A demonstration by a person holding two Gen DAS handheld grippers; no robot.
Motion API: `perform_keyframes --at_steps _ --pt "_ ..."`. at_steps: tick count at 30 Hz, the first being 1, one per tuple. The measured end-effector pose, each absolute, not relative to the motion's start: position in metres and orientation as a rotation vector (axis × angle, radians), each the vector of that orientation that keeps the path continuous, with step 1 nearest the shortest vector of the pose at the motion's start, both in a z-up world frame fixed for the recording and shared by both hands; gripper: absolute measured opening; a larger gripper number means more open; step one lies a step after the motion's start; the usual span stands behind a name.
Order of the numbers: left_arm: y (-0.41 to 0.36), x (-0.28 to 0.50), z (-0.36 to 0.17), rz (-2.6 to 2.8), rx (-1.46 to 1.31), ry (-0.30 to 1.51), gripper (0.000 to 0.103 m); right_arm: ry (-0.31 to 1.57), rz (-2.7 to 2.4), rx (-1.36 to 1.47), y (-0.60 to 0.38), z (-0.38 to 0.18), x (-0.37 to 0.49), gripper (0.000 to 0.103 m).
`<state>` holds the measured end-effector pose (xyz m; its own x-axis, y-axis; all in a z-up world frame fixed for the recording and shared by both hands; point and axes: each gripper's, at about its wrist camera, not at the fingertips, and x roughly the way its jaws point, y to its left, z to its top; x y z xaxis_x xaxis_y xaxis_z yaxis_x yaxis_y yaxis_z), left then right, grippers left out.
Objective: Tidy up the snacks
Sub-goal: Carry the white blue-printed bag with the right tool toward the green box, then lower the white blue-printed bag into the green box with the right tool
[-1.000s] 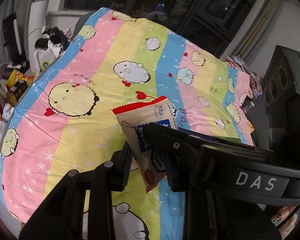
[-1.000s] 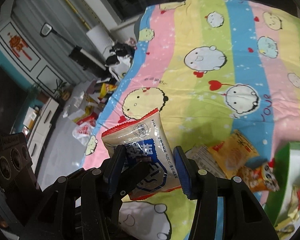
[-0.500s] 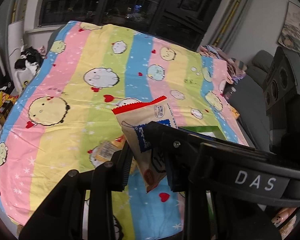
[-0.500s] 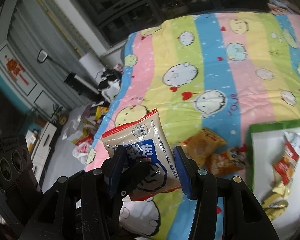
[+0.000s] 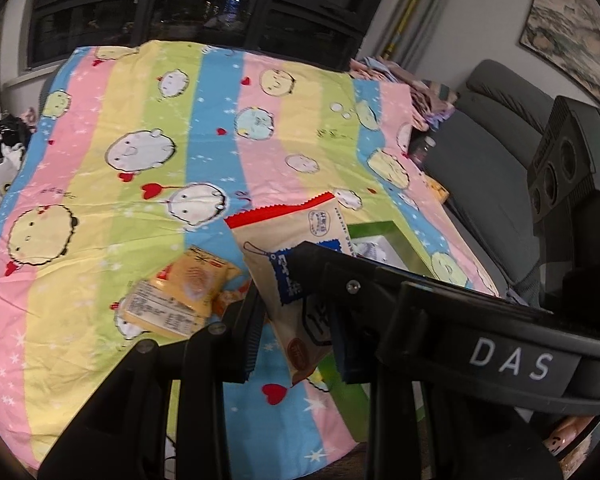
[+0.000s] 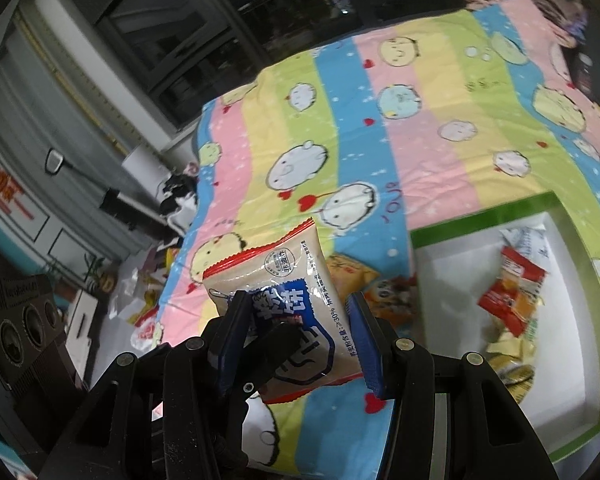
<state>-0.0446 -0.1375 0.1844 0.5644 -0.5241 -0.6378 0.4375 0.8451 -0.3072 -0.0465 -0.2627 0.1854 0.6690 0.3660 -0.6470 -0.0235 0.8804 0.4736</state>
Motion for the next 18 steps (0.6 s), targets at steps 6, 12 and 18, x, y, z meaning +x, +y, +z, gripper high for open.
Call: perform_keyframes --at_steps 6,12,18 --pt "-0.163 -0.042 0.177 -0.613 -0.075 0.812 0.027 0.806 0.179 0.52 -0.288 0.172 -0.052 0.052" --pt "-0.186 -0.035 0.164 -0.653 -0.039 0.843 0.027 0.803 0.129 0.584 -0.313 0.157 -0.054 0.052" --pt "-0.209 -0.025 0.145 -0.697 -0.017 0.893 0.027 0.831 0.071 0.634 -0.334 0.136 -0.052 0.053"
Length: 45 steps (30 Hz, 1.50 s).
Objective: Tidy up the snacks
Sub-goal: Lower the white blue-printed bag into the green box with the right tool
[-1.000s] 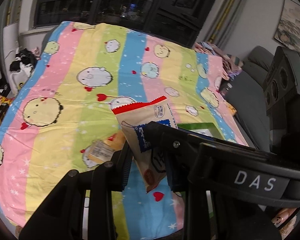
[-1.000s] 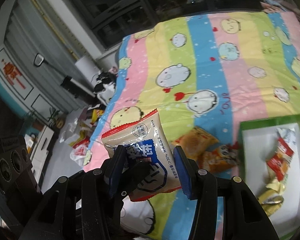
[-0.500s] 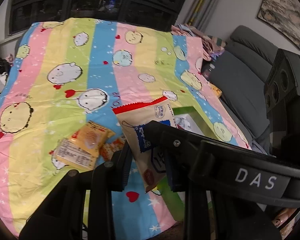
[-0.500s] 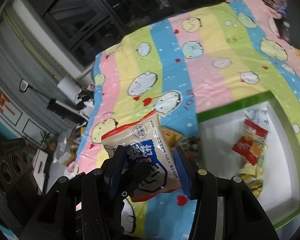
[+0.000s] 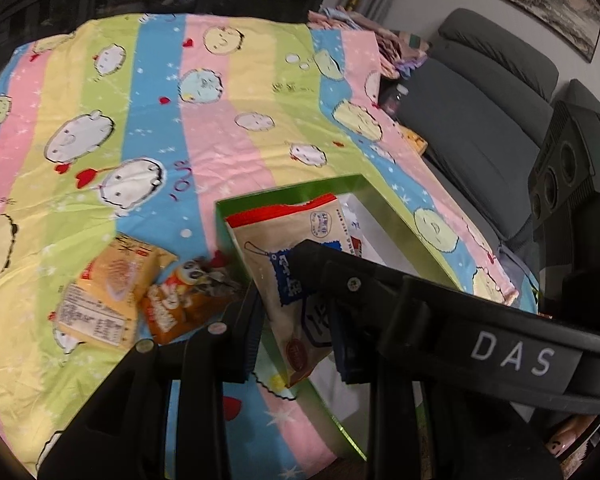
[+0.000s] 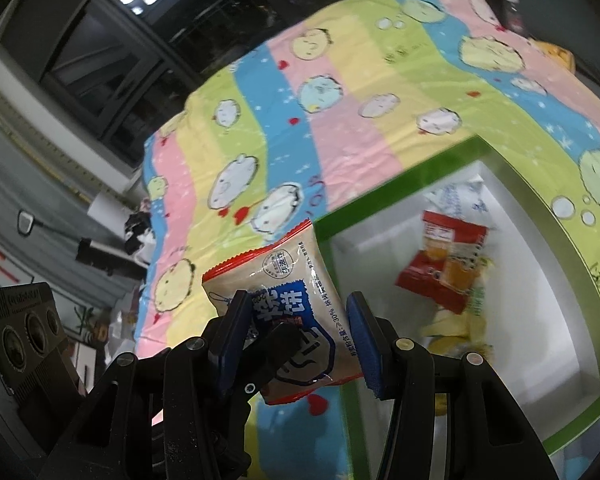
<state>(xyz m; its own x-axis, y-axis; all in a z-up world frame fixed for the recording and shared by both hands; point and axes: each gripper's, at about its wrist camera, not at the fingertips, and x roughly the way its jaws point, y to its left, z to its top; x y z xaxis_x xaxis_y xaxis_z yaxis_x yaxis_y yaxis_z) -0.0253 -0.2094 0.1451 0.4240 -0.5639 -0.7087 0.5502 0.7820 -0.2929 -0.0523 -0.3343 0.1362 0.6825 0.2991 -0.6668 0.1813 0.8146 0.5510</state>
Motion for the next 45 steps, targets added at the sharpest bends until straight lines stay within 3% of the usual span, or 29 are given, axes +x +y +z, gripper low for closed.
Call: perform_keyframes --at_steps 36,40,45 --pt "-0.279 -0.011 0.084 -0.806 0.068 1.061 0.031 0.885 -0.116 0.827 -0.396 0.073 -0.067 0.053" --pt "-0.28 -0.012 0.083 -0.8 0.078 1.044 0.034 0.881 -0.117 0.835 -0.397 0.071 -0.066 0.053" --pt "-0.275 -0.014 0.086 -0.781 0.097 1.032 0.048 0.863 -0.11 0.808 -0.394 0.075 -0.071 0.053"
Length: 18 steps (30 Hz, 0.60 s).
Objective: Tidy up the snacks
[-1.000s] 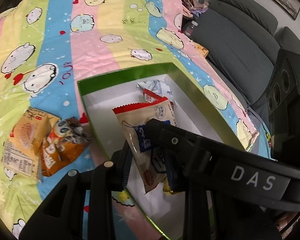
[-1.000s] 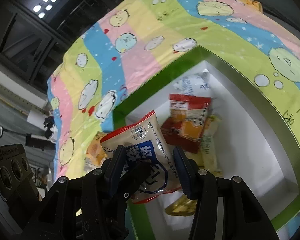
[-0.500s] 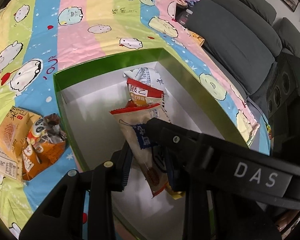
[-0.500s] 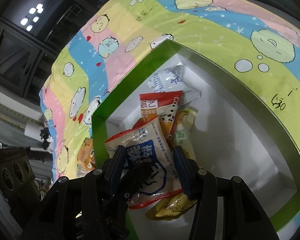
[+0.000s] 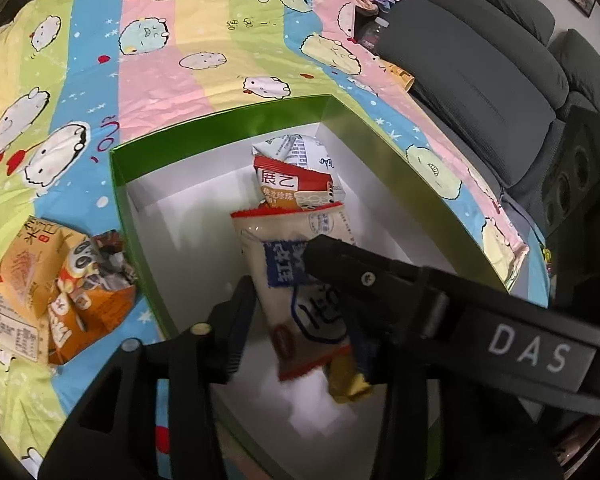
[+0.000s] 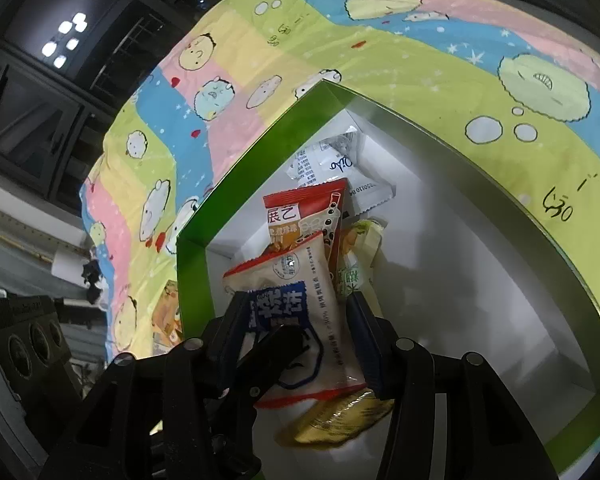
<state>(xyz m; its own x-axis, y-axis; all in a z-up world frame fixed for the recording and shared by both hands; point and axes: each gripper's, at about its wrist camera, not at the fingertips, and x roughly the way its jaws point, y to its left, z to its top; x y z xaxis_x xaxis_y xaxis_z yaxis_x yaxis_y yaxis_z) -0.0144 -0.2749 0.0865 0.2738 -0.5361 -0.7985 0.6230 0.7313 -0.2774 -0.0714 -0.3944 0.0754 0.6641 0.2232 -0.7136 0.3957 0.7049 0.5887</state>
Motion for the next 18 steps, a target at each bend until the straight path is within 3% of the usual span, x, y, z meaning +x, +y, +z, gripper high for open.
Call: perform_keyframes --at_steps 3,5,7,8,11,18 --pt "-0.264 -0.016 0.094 -0.77 0.074 1.019 0.052 0.84 -0.114 0.781 -0.39 0.084 -0.077 0.055" --pt "-0.253 -0.016 0.1 -0.752 0.052 1.001 0.056 0.834 -0.119 0.761 -0.388 0.09 -0.078 0.064" --pt "-0.239 -0.016 0.108 -0.738 0.028 0.98 0.059 0.83 -0.118 0.762 -0.384 0.095 -0.08 0.066" --pt "-0.23 -0.016 0.112 -0.738 0.016 0.974 0.066 0.829 -0.114 0.76 -0.382 0.097 -0.081 0.066" --pt "-0.194 -0.015 0.123 -0.668 -0.007 0.928 0.075 0.821 -0.105 0.742 -0.373 0.106 -0.083 0.072" --pt "-0.094 -0.002 0.132 -0.475 -0.143 0.894 0.08 0.811 -0.07 0.689 -0.342 0.127 -0.078 0.076"
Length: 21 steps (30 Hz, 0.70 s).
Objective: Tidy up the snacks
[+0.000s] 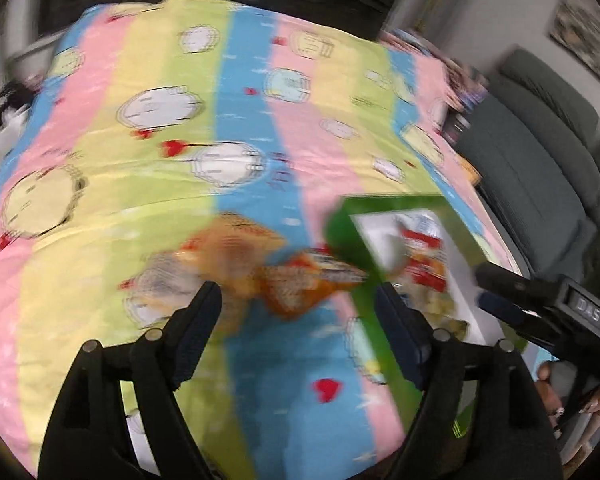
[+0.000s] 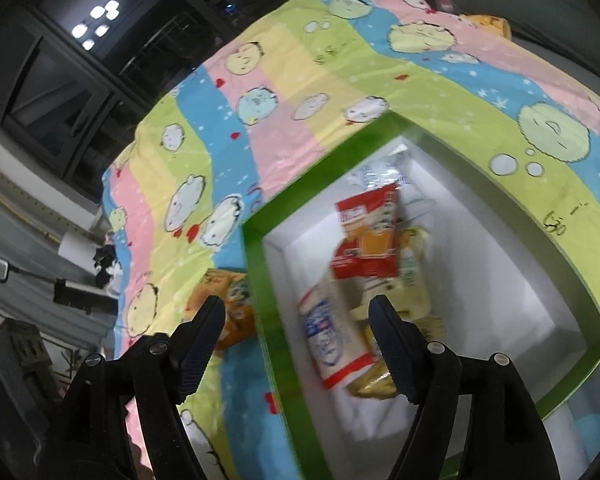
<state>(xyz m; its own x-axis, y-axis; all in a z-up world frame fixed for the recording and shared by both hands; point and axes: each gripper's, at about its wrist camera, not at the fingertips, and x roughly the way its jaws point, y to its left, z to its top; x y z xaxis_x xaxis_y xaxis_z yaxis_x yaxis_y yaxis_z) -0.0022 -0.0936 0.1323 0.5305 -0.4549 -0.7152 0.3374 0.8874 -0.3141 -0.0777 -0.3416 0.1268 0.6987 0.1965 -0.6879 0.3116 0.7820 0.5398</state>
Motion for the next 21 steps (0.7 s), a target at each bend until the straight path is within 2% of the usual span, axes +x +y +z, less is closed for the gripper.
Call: perform_keyframes --at_steps 5,10,15,21 --pt "-0.034 -0.004 0.124 -0.324 -0.177 0.865 0.08 0.837 -0.028 0.606 -0.307 0.138 -0.062 0.082" --pt "0.007 -0.002 0.108 -0.255 -0.245 0.91 0.08 0.93 0.047 0.503 -0.258 0.14 -0.016 0.082" --pt "0.028 0.0 0.099 -0.235 -0.291 0.926 0.083 1.083 0.136 0.542 -0.213 0.117 0.042 0.082" --pt "0.039 0.0 0.091 -0.224 -0.32 0.939 0.087 1.177 -0.013 0.44 -0.179 0.083 0.091 0.082"
